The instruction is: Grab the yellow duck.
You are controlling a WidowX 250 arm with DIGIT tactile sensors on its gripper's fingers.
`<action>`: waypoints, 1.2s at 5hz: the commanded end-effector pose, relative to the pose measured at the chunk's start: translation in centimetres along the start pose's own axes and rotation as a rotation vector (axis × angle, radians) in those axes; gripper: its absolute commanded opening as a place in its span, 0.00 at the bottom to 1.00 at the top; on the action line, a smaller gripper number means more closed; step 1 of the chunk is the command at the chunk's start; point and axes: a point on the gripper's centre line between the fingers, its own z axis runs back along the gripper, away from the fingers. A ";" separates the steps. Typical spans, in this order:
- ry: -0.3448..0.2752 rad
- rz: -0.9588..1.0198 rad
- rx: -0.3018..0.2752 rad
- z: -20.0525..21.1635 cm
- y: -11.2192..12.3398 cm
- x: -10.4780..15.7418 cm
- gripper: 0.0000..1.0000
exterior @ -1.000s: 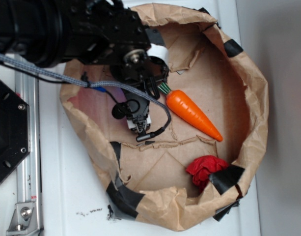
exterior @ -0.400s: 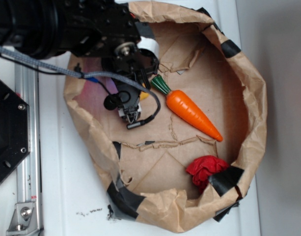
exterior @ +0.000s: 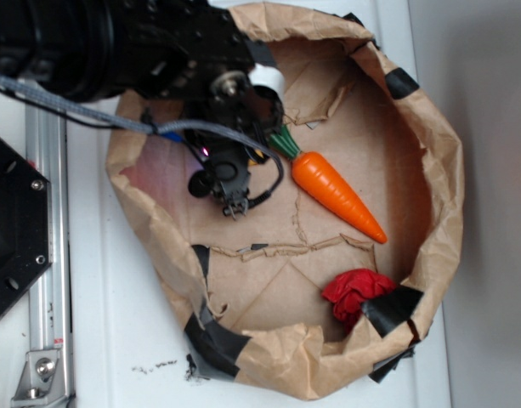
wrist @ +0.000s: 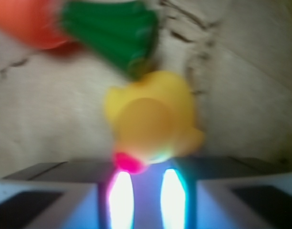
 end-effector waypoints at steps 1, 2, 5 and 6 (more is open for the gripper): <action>-0.055 -0.062 -0.046 1.8 -1.3 1.4 1.00; -0.062 -0.072 -0.041 1.7 -1.5 1.5 1.00; -0.082 -0.056 -0.027 1.7 -0.8 2.7 1.00; -0.088 -0.027 -0.002 1.7 0.3 3.2 1.00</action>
